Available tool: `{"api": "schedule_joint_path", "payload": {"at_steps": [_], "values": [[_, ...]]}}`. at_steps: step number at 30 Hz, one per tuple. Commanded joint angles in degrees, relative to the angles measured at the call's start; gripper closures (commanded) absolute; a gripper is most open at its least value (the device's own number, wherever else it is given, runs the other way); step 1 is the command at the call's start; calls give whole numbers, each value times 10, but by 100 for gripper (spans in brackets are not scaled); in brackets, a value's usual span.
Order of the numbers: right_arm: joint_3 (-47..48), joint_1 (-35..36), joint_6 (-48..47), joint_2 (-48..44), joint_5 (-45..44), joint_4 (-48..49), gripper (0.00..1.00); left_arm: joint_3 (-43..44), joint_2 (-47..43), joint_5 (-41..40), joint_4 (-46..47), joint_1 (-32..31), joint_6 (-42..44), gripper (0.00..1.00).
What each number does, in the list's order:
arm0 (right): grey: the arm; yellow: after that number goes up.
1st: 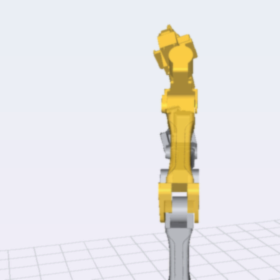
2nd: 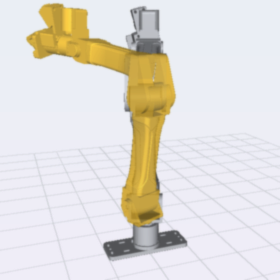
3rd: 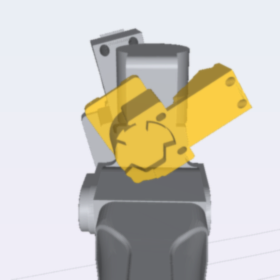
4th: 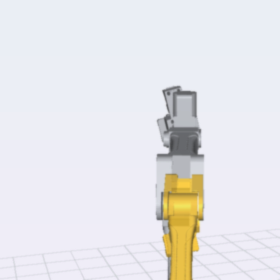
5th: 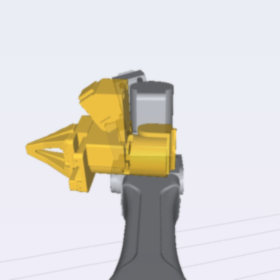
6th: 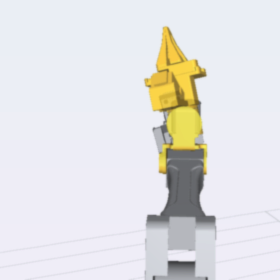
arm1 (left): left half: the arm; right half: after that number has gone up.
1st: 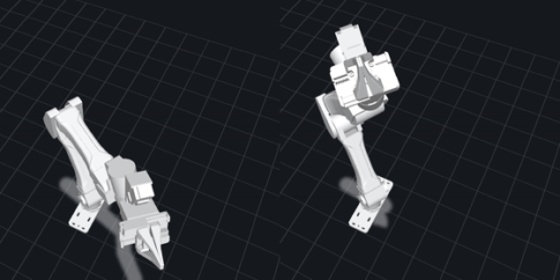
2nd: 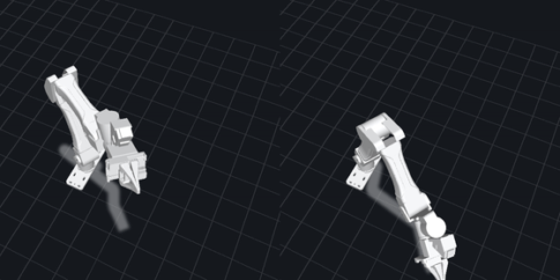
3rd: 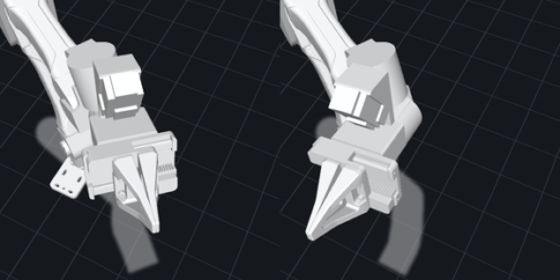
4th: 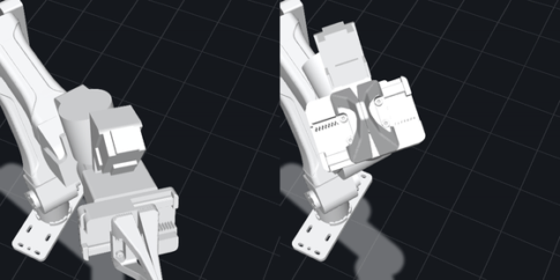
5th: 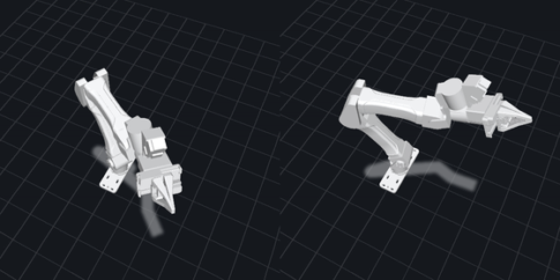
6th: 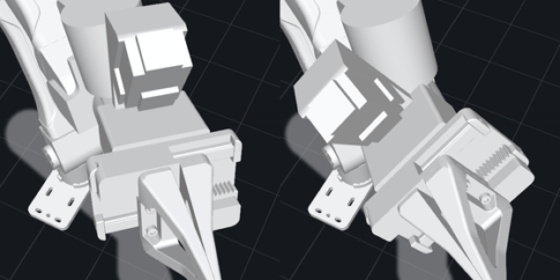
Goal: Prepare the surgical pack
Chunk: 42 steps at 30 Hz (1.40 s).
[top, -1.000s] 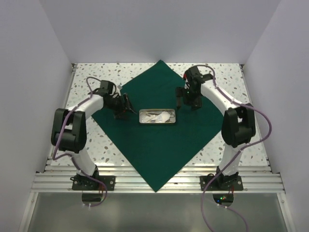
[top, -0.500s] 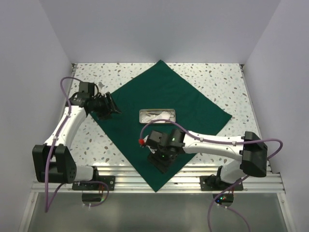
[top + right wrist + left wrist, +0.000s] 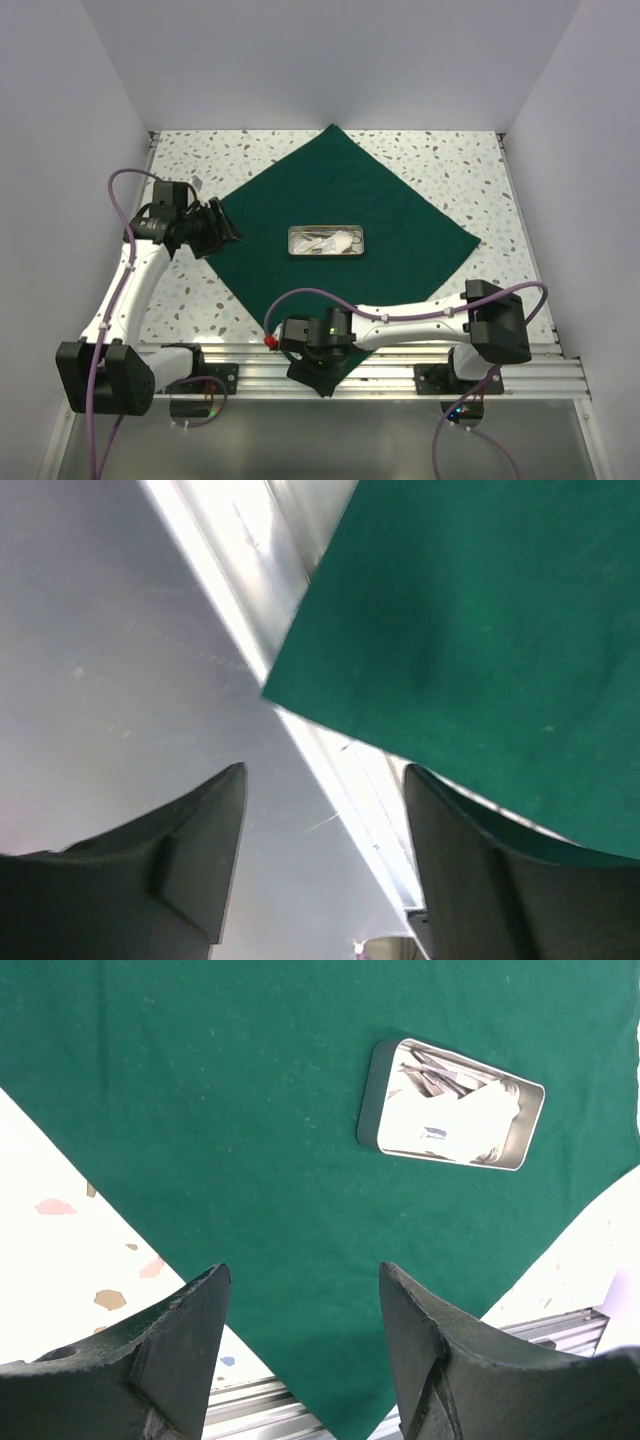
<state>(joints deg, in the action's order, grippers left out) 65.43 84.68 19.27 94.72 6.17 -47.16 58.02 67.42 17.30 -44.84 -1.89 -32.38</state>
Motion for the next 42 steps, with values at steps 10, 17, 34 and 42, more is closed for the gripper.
{"api": "schedule_joint_path", "payload": {"at_steps": [10, 17, 34, 42], "values": [[-62, -310, 81, -168, -88, 44, 47, -55, -26, 35, 13, 4, -16, 41], [52, -356, -59, -89, 11, 3, 40, -41, 3, 42, 33, 5, -17, 43], [-10, -132, -82, -3, 149, 73, 40, -41, 32, 33, 48, 4, -25, 43], [1, -49, -85, 56, 151, 78, 48, -41, 32, 27, 43, 5, -26, 43]]}}
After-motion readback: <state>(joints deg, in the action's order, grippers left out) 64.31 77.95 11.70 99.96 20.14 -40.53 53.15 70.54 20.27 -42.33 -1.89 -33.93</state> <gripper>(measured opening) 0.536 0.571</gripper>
